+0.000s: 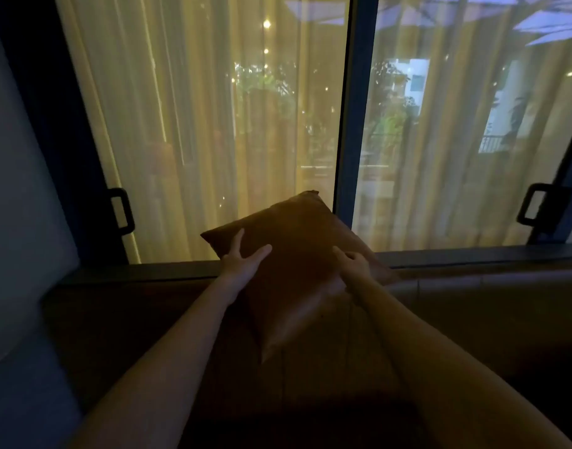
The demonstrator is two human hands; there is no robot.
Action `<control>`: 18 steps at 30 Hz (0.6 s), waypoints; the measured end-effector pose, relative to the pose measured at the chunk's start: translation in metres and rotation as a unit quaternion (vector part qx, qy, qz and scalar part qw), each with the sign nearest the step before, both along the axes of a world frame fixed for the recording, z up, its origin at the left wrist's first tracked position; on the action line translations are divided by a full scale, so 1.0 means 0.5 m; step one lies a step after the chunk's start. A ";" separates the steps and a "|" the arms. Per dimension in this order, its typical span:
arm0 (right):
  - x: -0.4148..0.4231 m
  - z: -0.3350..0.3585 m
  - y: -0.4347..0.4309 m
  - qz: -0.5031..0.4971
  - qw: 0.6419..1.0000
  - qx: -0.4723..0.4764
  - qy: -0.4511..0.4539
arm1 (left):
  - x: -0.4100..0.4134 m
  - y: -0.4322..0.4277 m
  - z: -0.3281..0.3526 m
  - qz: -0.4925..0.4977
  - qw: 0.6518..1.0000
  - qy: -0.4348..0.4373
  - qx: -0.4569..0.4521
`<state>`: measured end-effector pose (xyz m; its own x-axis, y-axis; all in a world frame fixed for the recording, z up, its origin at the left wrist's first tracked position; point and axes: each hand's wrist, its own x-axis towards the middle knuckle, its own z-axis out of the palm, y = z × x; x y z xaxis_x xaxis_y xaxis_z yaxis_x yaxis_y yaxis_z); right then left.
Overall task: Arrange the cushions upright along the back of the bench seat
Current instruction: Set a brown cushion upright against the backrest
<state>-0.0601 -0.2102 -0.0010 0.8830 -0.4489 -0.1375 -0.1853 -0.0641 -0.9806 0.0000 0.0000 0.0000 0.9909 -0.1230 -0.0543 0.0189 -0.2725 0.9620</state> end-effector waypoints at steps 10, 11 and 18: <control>0.079 -0.095 -0.019 -0.146 0.983 0.045 0.100 | 0.064 -0.043 -0.104 0.044 0.994 0.100 -0.005; 0.089 -0.104 -0.024 -0.172 0.978 0.059 0.099 | 0.069 -0.047 -0.109 0.057 0.993 0.106 -0.006; 0.117 -0.143 -0.035 -0.191 0.948 0.223 0.126 | 0.112 -0.052 -0.150 0.105 0.979 0.160 -0.068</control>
